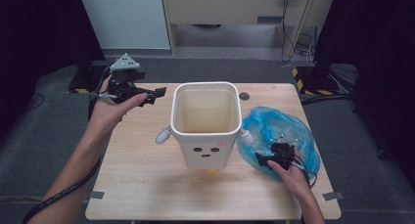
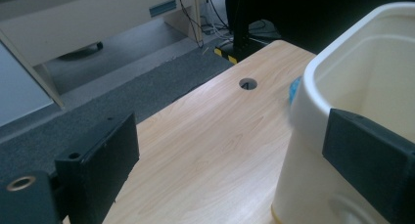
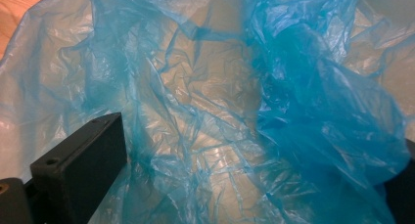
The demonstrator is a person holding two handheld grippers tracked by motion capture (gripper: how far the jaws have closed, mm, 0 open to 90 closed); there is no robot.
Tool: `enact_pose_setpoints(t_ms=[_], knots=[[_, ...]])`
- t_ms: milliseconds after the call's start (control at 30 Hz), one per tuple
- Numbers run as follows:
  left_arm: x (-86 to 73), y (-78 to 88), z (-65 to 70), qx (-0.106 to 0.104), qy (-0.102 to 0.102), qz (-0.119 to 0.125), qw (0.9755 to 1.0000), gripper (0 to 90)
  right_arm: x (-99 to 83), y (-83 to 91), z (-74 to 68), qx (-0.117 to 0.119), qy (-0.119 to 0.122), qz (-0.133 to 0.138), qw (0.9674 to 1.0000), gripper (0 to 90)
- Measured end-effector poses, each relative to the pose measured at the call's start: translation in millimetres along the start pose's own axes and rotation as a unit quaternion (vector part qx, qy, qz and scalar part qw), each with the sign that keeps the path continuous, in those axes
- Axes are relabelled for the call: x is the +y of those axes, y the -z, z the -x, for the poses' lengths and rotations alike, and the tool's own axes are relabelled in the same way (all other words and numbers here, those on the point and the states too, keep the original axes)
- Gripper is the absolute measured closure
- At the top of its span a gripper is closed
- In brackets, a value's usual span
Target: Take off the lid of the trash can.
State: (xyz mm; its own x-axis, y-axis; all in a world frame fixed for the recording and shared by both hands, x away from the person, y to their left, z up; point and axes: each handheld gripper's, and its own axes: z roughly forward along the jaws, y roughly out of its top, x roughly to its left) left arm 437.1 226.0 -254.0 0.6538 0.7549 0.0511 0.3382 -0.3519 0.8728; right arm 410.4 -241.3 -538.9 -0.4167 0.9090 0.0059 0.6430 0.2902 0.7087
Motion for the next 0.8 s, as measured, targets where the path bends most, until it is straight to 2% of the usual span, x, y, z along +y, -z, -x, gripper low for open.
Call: enact_pose_setpoints(t_ms=[167, 400, 467, 567, 800], knots=[[13.3, -3.9, 12.3, -0.007, -0.011, 0.008, 0.9999, 7.7, -0.1, 0.0, 0.1, 0.0, 0.001, 0.0, 1.0, 1.2], [23.2, -14.3, 24.4, -0.011, -0.02, 0.013, 0.9997, 15.7, -0.2, 0.4, 0.0, 0.001, 0.0, 0.0, 1.0, 1.2], [23.4, -17.1, 26.2, -0.014, -0.021, 0.015, 0.9996, 21.8, -0.2, 0.4, 0.0, 0.001, 0.0, 0.0, 1.0, 1.2], [23.0, -22.2, 28.2, -0.021, -0.019, 0.012, 0.9995, 26.3, -0.2, 0.4, -0.1, 0.002, 0.0, 0.0, 1.0, 1.2], [20.0, -32.1, 34.3, -0.02, -0.027, 0.004, 0.9994, 42.5, -0.3, 0.5, -0.1, 0.002, -0.001, 0.0, 1.0, 1.2]])
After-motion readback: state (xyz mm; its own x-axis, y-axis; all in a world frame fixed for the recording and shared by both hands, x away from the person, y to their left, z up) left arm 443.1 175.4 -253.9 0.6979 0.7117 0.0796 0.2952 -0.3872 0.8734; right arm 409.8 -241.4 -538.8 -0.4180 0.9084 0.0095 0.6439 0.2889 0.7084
